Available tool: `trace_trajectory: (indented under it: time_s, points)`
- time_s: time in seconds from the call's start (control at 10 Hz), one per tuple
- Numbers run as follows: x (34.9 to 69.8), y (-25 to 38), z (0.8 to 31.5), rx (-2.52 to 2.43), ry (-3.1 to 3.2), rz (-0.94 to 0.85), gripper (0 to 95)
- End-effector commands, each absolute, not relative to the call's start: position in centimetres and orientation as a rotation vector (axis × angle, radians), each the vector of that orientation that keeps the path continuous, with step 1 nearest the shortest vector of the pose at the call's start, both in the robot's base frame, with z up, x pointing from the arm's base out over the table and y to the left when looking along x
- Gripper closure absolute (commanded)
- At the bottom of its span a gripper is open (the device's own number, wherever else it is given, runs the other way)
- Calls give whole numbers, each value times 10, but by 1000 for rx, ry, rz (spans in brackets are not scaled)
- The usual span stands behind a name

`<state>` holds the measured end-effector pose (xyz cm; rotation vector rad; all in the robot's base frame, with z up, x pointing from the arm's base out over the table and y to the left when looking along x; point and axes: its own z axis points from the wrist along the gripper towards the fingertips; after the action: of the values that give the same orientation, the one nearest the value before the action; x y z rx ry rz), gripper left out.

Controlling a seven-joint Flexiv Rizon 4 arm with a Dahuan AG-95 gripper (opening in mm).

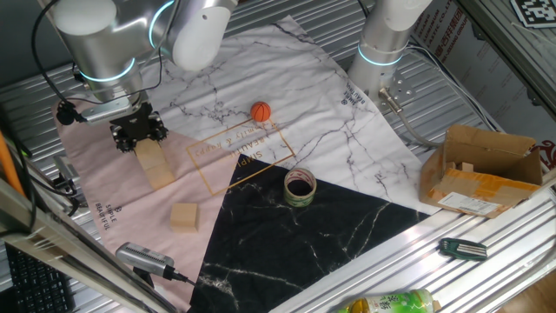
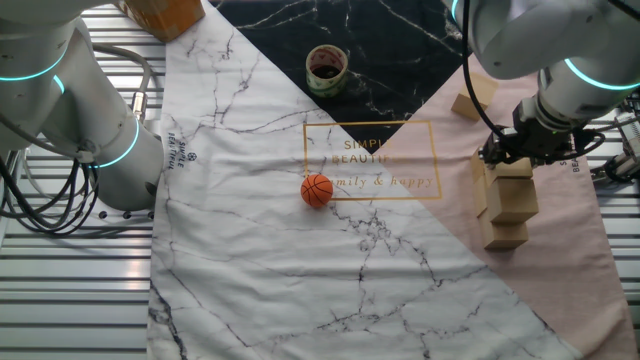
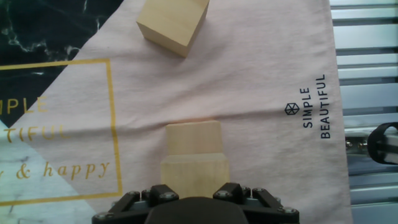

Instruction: Stack the blocks into a pyramid shape

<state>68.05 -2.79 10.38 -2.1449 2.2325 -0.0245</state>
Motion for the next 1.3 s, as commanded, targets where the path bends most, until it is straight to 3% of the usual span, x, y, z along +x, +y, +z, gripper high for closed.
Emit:
trace_trajectory:
  time_s: [0.1, 1.3]
  points:
    - [681, -28, 104, -2140, 2236, -21, 950]
    - [682, -27, 103, -2130, 2219, -1, 950]
